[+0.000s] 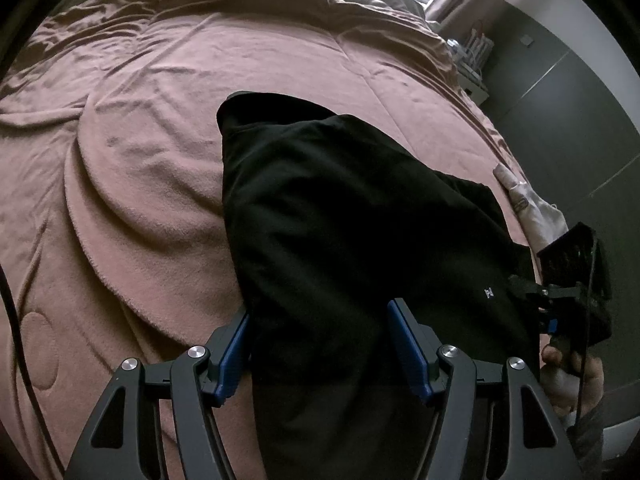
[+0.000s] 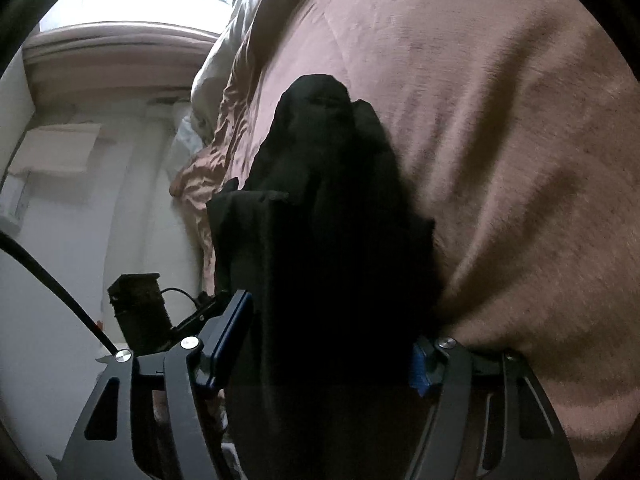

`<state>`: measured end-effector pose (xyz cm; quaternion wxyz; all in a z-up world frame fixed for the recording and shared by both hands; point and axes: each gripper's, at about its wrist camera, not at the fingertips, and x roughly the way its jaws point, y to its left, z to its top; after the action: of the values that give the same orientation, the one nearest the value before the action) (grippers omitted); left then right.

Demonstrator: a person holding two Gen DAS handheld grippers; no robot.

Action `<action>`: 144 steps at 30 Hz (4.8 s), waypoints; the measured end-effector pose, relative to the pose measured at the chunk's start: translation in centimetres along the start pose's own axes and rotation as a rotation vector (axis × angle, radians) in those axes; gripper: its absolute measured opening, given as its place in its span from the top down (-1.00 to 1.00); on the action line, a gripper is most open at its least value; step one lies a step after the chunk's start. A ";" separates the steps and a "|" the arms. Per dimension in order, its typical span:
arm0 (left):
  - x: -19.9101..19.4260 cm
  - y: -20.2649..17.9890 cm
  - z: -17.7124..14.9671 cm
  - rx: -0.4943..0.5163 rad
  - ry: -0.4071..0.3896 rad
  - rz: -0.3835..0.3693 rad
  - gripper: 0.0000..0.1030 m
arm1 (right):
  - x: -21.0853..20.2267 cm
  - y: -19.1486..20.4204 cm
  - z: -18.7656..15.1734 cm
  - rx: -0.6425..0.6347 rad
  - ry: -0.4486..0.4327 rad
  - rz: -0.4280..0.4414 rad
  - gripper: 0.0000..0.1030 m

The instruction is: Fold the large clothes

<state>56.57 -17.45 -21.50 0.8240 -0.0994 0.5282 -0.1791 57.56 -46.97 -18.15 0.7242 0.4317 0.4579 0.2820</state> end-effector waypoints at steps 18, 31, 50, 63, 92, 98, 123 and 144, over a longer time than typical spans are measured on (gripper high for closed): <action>-3.3 2.4 -2.3 -0.145 -0.077 -0.150 0.35 | -1.2 7.5 -4.3 -0.179 -0.116 -0.020 0.75; -14.4 2.9 -2.9 -0.157 -0.280 -0.225 0.44 | -3.3 16.9 -9.7 -0.374 -0.183 0.037 0.75; -30.3 13.6 -7.9 -0.244 -0.531 -0.142 0.44 | 7.9 28.6 -14.6 -0.558 -0.099 0.127 0.75; -40.9 24.5 -12.5 -0.334 -0.666 -0.036 0.45 | 20.3 38.3 -17.3 -0.674 0.025 0.217 0.75; -67.9 50.9 -24.0 -0.505 -0.836 0.304 0.46 | 55.2 60.3 -30.6 -0.756 0.387 0.441 0.75; -69.1 53.6 -23.8 -0.507 -0.830 0.347 0.46 | 59.2 61.7 -31.8 -0.759 0.406 0.465 0.75; -53.8 65.4 -11.7 -0.548 -0.592 0.333 0.45 | 73.3 54.3 -25.2 -0.510 0.366 0.251 0.75; -51.4 62.6 -26.3 -0.656 -0.565 0.531 0.25 | 75.1 50.0 -22.9 -0.448 0.407 0.092 0.51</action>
<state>25.29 61.13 -11.82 0.8772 -0.2597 0.3203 0.2459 67.85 45.16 -10.28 0.6813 0.2163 0.4999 0.4891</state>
